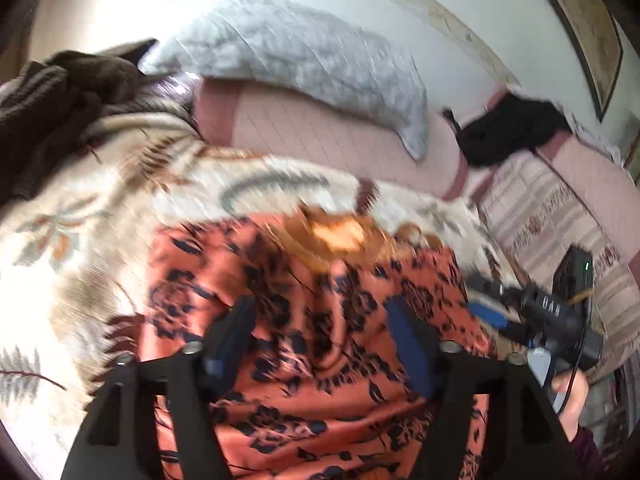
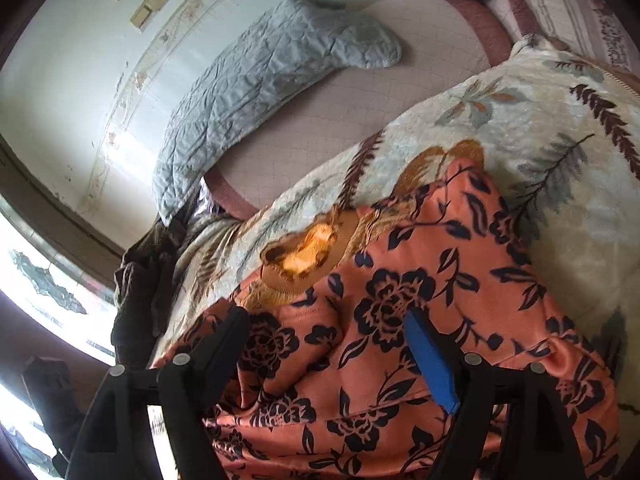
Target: Fold small clothes
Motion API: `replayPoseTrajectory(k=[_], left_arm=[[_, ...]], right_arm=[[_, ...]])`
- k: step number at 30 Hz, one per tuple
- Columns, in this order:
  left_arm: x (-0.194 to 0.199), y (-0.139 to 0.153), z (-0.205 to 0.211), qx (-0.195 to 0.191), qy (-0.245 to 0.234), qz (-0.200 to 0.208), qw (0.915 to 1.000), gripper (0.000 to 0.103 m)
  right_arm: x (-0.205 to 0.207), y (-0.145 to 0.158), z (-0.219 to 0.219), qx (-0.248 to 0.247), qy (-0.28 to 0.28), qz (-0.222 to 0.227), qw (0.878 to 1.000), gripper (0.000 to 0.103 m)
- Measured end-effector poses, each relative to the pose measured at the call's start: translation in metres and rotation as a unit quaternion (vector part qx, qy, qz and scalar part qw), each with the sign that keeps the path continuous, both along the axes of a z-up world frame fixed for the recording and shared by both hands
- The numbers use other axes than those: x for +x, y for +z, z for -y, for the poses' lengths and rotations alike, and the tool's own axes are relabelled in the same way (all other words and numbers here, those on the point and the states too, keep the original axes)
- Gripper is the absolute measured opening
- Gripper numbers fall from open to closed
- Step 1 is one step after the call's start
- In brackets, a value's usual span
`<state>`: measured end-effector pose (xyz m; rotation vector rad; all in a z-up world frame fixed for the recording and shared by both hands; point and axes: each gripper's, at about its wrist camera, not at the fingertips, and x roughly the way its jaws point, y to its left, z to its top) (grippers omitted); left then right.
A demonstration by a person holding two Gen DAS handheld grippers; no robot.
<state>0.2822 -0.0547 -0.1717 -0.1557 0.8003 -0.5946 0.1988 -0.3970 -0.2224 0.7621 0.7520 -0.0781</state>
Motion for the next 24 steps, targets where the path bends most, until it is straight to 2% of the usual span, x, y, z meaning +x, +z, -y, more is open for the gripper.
replayPoseTrajectory(k=[1,3,5,7,10,13,15,16,18,19,20,21,22,23,24], left_arm=[[0.004,0.003,-0.013,0.008,0.028,0.012,0.9995,0.079],[0.018,-0.006,-0.030,0.054,0.079,0.007,0.9954,0.079],[0.033,-0.027,-0.039,0.119,0.132,-0.020,0.9838,0.078],[0.045,-0.051,-0.044,0.163,0.151,-0.061,0.9732,0.078],[0.054,-0.080,-0.051,0.224,0.170,-0.117,0.9526,0.078],[0.054,-0.089,-0.048,0.221,0.162,-0.134,0.9525,0.078],[0.052,-0.088,-0.046,0.220,0.150,-0.132,0.9548,0.078],[0.051,-0.089,-0.045,0.223,0.145,-0.132,0.9550,0.078],[0.051,-0.090,-0.041,0.221,0.142,-0.136,0.9551,0.078],[0.050,-0.090,-0.043,0.217,0.141,-0.138,0.9560,0.078],[0.049,-0.090,-0.044,0.214,0.140,-0.140,0.9566,0.078],[0.049,-0.089,-0.047,0.211,0.141,-0.140,0.9569,0.078],[0.049,-0.089,-0.048,0.211,0.142,-0.140,0.9571,0.078],[0.049,-0.089,-0.050,0.208,0.141,-0.141,0.9576,0.078],[0.051,-0.090,-0.052,0.205,0.139,-0.142,0.9583,0.078]], right_arm=[[0.004,-0.006,-0.005,0.020,0.016,-0.007,1.000,0.082],[0.012,-0.014,-0.015,0.042,0.029,-0.012,0.999,0.082],[0.022,-0.011,-0.033,0.005,0.048,-0.007,0.999,0.082],[0.034,-0.008,-0.056,-0.037,0.076,-0.005,0.996,0.082],[0.051,-0.013,-0.087,-0.055,0.109,-0.014,0.992,0.082],[0.070,-0.014,-0.104,-0.068,0.099,-0.025,0.992,0.082],[0.081,-0.011,-0.122,-0.116,0.094,-0.038,0.988,0.082],[0.088,-0.012,-0.132,-0.151,0.095,-0.051,0.983,0.082],[0.105,-0.019,-0.158,-0.240,0.096,-0.109,0.960,0.082],[0.108,-0.024,-0.164,-0.272,0.092,-0.123,0.950,0.082],[0.107,-0.027,-0.165,-0.291,0.085,-0.123,0.945,0.079],[0.106,-0.029,-0.162,-0.292,0.076,-0.126,0.945,0.059],[0.107,-0.033,-0.155,-0.279,0.074,-0.139,0.947,0.044],[0.107,-0.037,-0.143,-0.251,0.078,-0.149,0.953,0.024],[0.102,-0.039,-0.130,-0.222,0.079,-0.146,0.961,0.018]])
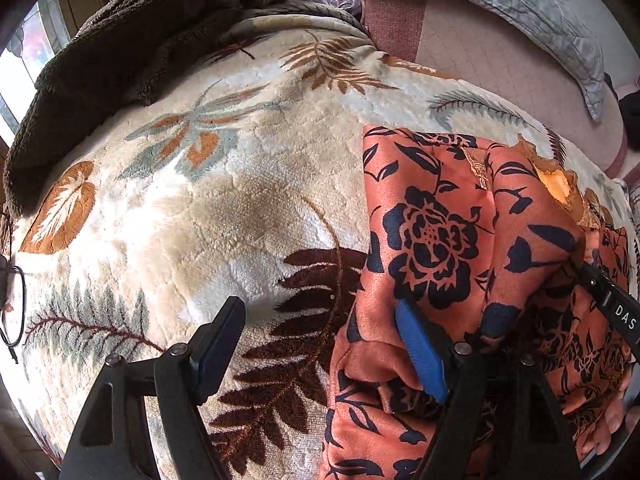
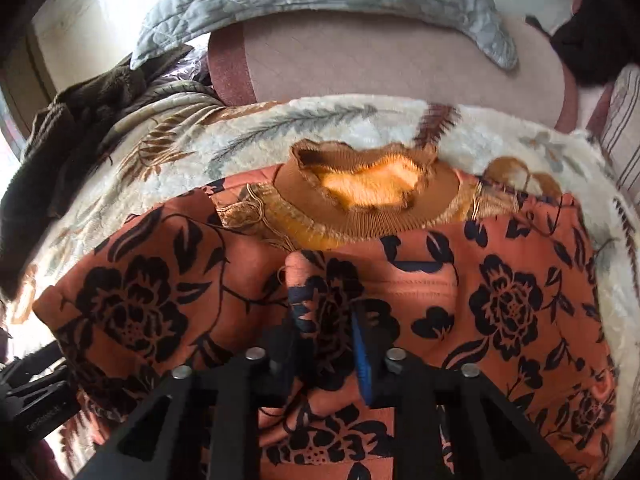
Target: Fold small clothes
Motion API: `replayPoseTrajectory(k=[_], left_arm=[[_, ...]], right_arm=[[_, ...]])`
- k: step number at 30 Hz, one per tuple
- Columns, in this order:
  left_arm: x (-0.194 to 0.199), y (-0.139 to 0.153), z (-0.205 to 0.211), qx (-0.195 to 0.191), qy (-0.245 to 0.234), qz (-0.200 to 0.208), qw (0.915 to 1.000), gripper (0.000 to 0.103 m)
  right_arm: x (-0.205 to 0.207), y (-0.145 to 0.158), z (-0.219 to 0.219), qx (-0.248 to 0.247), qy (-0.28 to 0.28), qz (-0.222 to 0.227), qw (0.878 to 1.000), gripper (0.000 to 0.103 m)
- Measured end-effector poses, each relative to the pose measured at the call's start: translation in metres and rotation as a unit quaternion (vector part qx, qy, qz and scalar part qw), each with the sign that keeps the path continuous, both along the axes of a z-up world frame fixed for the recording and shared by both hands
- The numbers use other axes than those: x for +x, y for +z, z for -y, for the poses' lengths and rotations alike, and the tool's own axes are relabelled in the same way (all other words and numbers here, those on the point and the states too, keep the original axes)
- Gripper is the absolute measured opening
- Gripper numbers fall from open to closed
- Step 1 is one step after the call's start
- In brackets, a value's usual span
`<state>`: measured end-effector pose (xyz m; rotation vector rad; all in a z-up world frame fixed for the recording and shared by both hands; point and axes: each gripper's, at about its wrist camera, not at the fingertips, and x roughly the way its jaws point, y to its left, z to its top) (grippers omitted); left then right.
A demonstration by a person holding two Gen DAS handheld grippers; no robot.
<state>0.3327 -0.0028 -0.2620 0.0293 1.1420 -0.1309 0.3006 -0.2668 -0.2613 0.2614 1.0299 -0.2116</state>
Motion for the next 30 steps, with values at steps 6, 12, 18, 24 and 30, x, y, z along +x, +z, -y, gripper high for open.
replayPoseTrajectory(k=[6,12,18,24,30], left_arm=[[0.000,0.007,-0.008,-0.013,0.007,0.012,0.9998,0.078],[-0.002,0.007,-0.013,-0.010,0.017,0.017,0.9997,0.078],[-0.008,0.003,0.009,0.030,-0.014,0.034,0.9989,0.078],[-0.002,-0.003,0.017,0.048,-0.017,0.033,0.9981,0.078],[-0.005,0.007,0.018,0.050,-0.026,0.040,0.9976,0.078]], right_arm=[[-0.061,0.025,0.073,0.058,-0.043,0.043,0.996,0.007],[-0.116,0.050,0.155,0.078,-0.112,0.093,0.986,0.007],[-0.115,0.031,0.178,0.129,-0.125,0.133,0.975,0.007],[-0.104,0.021,0.181,0.113,-0.134,0.096,0.980,0.009],[-0.113,0.002,0.192,0.115,-0.138,0.003,0.984,0.024]])
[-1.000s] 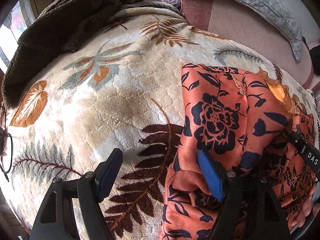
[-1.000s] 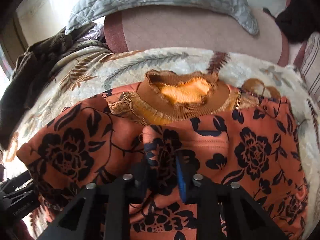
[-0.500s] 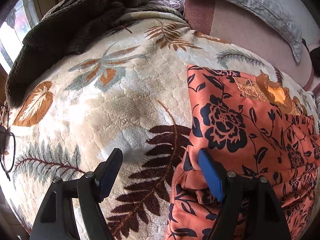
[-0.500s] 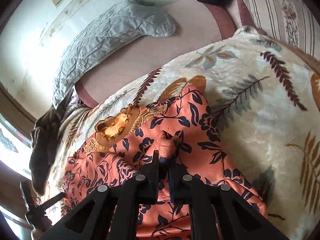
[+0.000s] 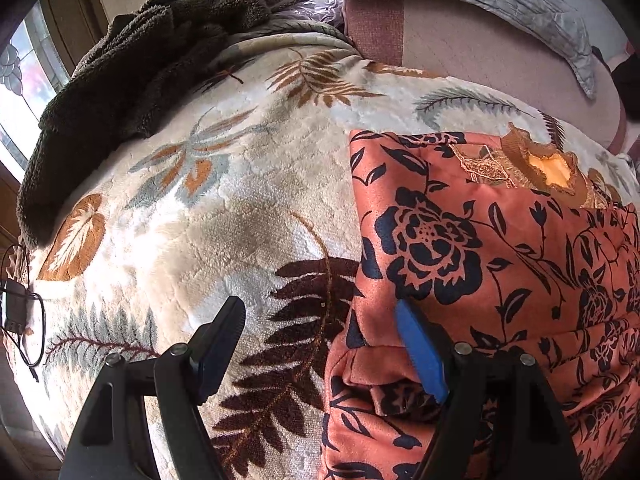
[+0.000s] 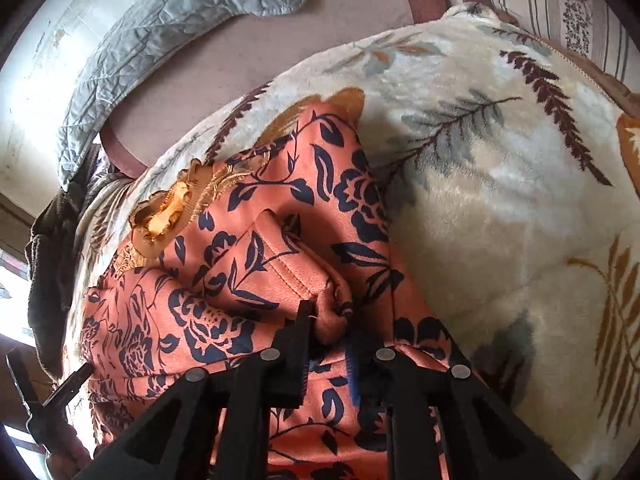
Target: Fold small clothes
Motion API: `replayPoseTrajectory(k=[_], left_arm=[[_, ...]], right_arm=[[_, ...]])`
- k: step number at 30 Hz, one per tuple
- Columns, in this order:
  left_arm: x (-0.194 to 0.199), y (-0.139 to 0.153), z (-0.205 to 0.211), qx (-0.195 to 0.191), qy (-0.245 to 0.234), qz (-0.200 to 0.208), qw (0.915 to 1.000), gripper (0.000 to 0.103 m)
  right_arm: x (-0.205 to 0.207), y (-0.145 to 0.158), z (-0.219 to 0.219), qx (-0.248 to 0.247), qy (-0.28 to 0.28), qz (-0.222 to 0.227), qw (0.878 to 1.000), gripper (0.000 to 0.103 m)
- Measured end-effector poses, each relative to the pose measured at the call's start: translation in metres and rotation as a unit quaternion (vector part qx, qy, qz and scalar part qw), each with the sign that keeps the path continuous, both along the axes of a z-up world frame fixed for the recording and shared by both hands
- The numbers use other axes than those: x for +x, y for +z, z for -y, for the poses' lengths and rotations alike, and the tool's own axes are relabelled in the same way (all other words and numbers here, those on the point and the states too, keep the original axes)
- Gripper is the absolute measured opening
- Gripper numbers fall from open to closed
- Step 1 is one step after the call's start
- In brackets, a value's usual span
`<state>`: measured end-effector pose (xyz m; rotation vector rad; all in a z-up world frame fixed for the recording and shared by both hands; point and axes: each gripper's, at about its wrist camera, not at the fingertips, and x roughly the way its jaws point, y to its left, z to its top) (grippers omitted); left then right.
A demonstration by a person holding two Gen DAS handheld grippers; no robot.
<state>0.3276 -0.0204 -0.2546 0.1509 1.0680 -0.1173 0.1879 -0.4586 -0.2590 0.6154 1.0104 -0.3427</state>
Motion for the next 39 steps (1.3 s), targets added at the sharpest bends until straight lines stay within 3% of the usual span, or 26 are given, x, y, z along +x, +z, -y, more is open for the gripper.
replayPoseTrajectory(k=[2,3,5,9,14,18,23,25,27,29,32,36,37,39], left_arm=[[-0.005,0.008,-0.003,-0.007,-0.006,0.009,0.9999,0.078],[-0.009,0.012,-0.005,-0.010,-0.009,0.013,0.9998,0.078],[-0.019,0.020,-0.012,-0.019,-0.017,0.020,0.9995,0.078],[-0.054,0.034,-0.026,-0.045,-0.046,0.026,0.9976,0.078],[-0.098,0.049,-0.044,-0.079,-0.049,0.025,0.9953,0.078],[-0.153,0.053,-0.044,-0.143,-0.092,0.009,0.9854,0.078],[-0.198,0.037,-0.003,-0.178,-0.152,-0.051,0.9708,0.079],[-0.208,0.030,0.015,-0.154,-0.154,-0.061,0.9741,0.079],[-0.218,0.026,0.032,-0.101,-0.169,-0.033,0.9798,0.079],[-0.227,0.020,0.044,-0.060,-0.194,-0.021,0.9789,0.079],[-0.231,0.015,0.050,-0.063,-0.214,-0.025,0.9745,0.079],[-0.227,0.009,0.057,-0.032,-0.225,-0.011,0.9737,0.078],[-0.227,0.007,0.060,-0.020,-0.232,-0.007,0.9725,0.075],[-0.226,0.002,0.064,0.003,-0.245,-0.008,0.9694,0.059]], right_arm=[[-0.012,0.014,-0.002,-0.033,-0.007,0.010,0.999,0.035],[-0.018,0.020,-0.002,-0.044,-0.008,0.015,0.999,0.056],[-0.034,0.031,-0.003,-0.052,-0.016,0.040,0.998,0.080],[-0.060,0.048,-0.007,-0.035,0.007,0.088,0.995,0.080],[-0.094,0.055,-0.066,0.060,0.105,0.143,0.982,0.080],[-0.123,0.057,-0.105,0.050,0.144,0.144,0.978,0.080],[-0.161,0.055,-0.097,0.060,0.122,0.139,0.981,0.080],[-0.179,0.055,-0.086,0.060,0.103,0.141,0.983,0.080],[-0.198,0.056,-0.074,0.061,0.087,0.141,0.984,0.080],[-0.218,0.056,-0.061,0.061,0.070,0.138,0.986,0.080],[-0.244,0.049,-0.042,0.070,0.041,0.134,0.988,0.080],[-0.268,0.027,-0.017,0.121,-0.011,0.126,0.985,0.080],[-0.273,0.022,-0.012,0.135,-0.025,0.126,0.982,0.080],[-0.281,0.015,-0.001,0.168,-0.045,0.133,0.976,0.080]])
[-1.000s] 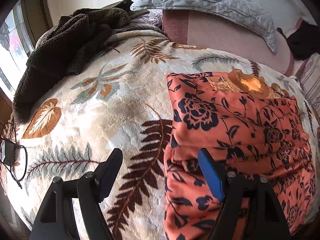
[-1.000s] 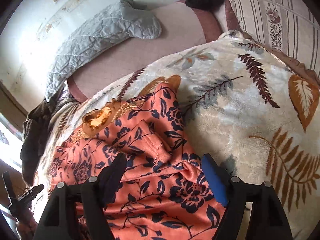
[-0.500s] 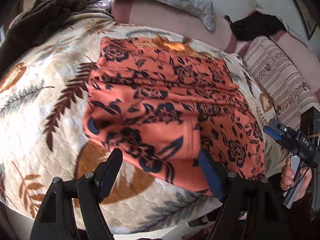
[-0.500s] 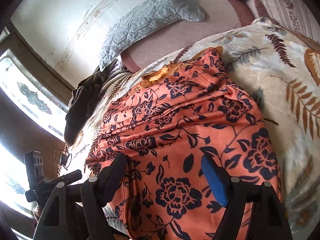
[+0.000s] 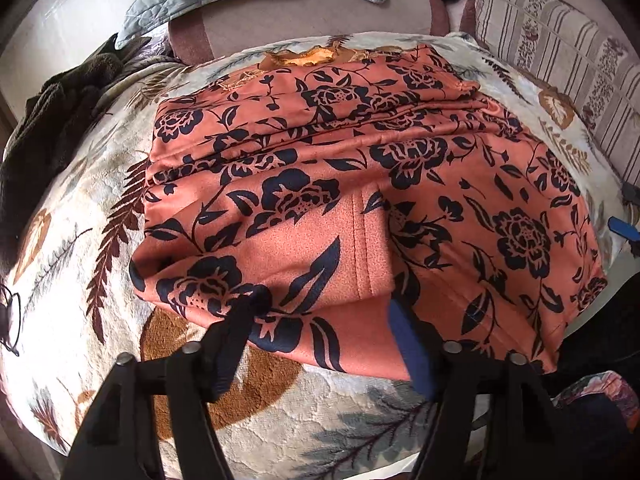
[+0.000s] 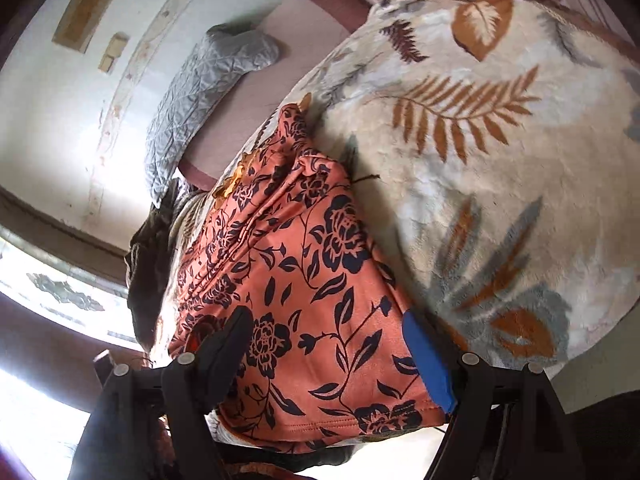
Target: Fold small clothes
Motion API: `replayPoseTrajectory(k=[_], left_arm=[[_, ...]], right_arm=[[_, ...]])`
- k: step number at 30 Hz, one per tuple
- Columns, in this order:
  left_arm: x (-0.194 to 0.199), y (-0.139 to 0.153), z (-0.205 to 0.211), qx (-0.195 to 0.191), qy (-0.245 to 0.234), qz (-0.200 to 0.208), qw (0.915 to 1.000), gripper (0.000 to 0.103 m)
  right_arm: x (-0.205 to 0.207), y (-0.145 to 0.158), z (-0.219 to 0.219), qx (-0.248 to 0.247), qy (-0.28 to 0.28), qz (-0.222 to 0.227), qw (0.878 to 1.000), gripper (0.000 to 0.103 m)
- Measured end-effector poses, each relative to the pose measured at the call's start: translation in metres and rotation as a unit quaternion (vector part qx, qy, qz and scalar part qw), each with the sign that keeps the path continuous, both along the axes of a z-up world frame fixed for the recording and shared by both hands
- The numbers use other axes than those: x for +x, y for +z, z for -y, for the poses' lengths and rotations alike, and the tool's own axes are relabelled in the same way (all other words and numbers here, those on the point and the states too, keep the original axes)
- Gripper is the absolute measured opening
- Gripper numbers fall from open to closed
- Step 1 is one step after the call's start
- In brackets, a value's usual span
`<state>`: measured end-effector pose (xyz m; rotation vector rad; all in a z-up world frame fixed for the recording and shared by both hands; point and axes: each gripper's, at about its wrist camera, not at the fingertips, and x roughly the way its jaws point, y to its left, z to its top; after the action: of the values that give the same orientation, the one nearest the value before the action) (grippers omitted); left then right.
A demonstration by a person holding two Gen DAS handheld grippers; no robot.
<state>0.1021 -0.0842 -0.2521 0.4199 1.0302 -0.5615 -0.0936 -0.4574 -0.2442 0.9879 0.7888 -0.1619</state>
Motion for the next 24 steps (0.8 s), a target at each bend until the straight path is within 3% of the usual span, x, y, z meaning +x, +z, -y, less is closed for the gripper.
replayPoseTrajectory(k=[1,2,8,11,14,16,17,18,19,21,24], left_arm=[[0.001,-0.002,0.002,0.007,-0.009,0.001,0.9999,0.047],[0.002,-0.002,0.004,0.014,-0.015,0.004,0.9998,0.044],[0.008,0.003,0.013,0.038,-0.038,0.046,0.9975,0.044],[0.011,0.003,0.016,0.038,-0.049,0.052,0.9967,0.044],[0.015,0.005,0.018,0.030,-0.051,0.049,0.9970,0.044],[0.016,0.007,0.019,0.020,-0.053,0.050,0.9971,0.044],[0.016,0.008,0.019,0.016,-0.056,0.050,0.9971,0.043],[0.017,0.009,0.021,0.014,-0.059,0.048,0.9970,0.042],[0.017,0.010,0.022,0.012,-0.062,0.047,0.9969,0.035],[0.019,0.009,0.023,0.013,-0.066,0.044,0.9968,0.023],[0.022,0.008,0.022,0.012,-0.063,0.040,0.9971,0.020]], right_arm=[[-0.003,-0.004,0.004,0.017,-0.005,0.000,1.000,0.080],[-0.006,-0.008,0.006,0.031,-0.012,-0.006,0.999,0.080],[-0.014,-0.030,0.011,0.030,-0.035,-0.074,0.996,0.080],[-0.013,-0.045,0.008,0.047,-0.025,-0.099,0.994,0.078],[-0.010,-0.051,-0.002,0.030,-0.016,-0.120,0.992,0.077],[-0.006,-0.048,-0.011,-0.012,-0.005,-0.145,0.989,0.067],[-0.004,-0.047,-0.016,-0.032,0.002,-0.159,0.987,0.056],[-0.002,-0.046,-0.020,-0.051,0.011,-0.171,0.984,0.034],[-0.001,-0.045,-0.026,-0.069,0.022,-0.183,0.980,0.025],[-0.004,-0.041,-0.031,-0.092,0.034,-0.183,0.978,0.017],[-0.008,-0.040,-0.029,-0.075,0.035,-0.173,0.981,0.016]])
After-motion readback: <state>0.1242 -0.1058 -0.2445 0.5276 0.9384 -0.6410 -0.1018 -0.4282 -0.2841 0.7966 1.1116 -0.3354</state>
